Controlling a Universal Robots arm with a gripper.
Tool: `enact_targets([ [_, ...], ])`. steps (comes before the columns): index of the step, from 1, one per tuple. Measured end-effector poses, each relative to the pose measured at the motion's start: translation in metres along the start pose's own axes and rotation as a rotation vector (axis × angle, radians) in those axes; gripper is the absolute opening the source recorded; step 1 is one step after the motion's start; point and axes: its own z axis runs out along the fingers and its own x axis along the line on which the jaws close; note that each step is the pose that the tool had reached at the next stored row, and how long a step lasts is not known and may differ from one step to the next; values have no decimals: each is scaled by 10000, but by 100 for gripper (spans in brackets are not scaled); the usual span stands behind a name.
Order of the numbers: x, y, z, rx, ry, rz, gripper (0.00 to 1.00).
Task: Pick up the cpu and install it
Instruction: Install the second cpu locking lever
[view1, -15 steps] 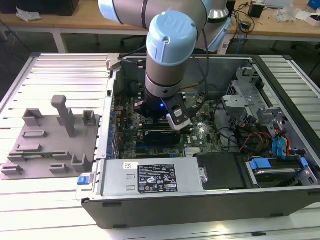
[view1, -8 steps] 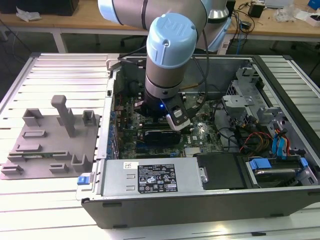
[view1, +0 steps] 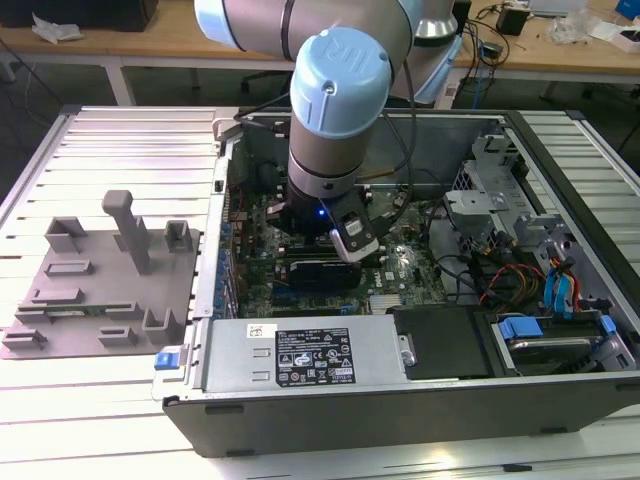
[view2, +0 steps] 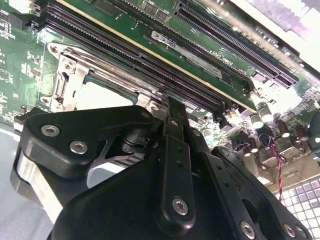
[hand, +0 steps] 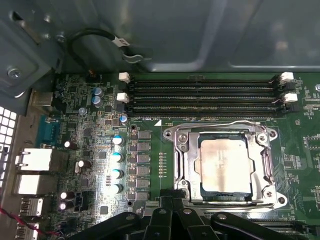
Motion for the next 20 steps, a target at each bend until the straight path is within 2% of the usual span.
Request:
enact_targets([
  [10,6,-2,12,64,-3,1,11],
  [11,7,-3,9,148,-1,7,11],
  [13,6,-1,13,241,-2,7,11],
  [14,6,-2,10,250,-3,8,11],
  [19,10,32,-110,253,-2,8,11],
  [20,11,50,-171,252,-2,8,11],
])
